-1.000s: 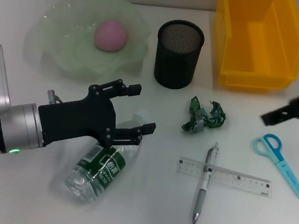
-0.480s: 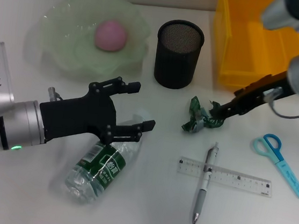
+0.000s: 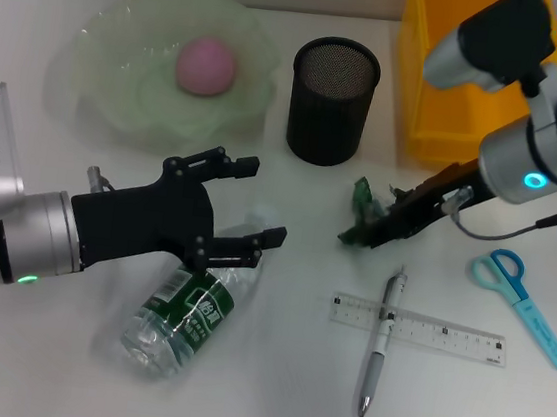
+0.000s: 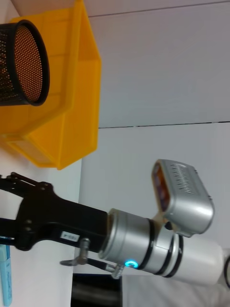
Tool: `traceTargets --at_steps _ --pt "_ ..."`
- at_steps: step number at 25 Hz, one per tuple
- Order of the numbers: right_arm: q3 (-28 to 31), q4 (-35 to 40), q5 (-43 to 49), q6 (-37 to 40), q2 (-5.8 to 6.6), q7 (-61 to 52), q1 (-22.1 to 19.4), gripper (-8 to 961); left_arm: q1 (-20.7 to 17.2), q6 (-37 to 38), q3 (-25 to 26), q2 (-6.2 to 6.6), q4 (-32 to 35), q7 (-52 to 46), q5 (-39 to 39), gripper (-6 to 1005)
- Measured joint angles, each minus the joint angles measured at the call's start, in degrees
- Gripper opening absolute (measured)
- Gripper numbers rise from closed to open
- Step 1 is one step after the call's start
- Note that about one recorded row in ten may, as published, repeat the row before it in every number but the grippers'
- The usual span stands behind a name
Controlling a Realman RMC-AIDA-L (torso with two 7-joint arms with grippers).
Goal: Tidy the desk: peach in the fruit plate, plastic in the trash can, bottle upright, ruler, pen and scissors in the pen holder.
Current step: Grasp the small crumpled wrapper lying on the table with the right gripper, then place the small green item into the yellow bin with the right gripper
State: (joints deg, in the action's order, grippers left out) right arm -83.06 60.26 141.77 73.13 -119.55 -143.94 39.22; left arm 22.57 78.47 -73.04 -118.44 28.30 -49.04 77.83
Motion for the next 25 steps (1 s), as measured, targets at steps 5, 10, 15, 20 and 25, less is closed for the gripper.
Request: traceTargets --at_steps 5,10,15,20,25 --pt "-0.78 -3.24 0.22 -1.83 0.02 -0.10 0.97 835 -0.24 0.26 0.00 0.05 0.00 0.00 -0.15 851" --pt "-0.76 -5.45 0.29 -2.84 0.11 -0.14 1.68 811 -0.38 0.30 -0.01 0.05 0.04 0.00 -0.14 850" --pt "-0.64 -3.80 0.29 -2.25 0.12 -0.13 0.89 648 -0.58 0.34 -0.01 0.07 0.02 0.00 -0.16 848" --pt "-0.31 0.59 0.29 -0.56 0.16 -0.57 -1.15 442 -0.76 0.36 0.00 0.14 0.09 0.25 -0.25 847" --pt "2.34 7.66 0.08 4.02 0.26 -0.92 -3.57 162 -0.77 0.21 0.00 0.14 0.10 0.46 -0.30 846"
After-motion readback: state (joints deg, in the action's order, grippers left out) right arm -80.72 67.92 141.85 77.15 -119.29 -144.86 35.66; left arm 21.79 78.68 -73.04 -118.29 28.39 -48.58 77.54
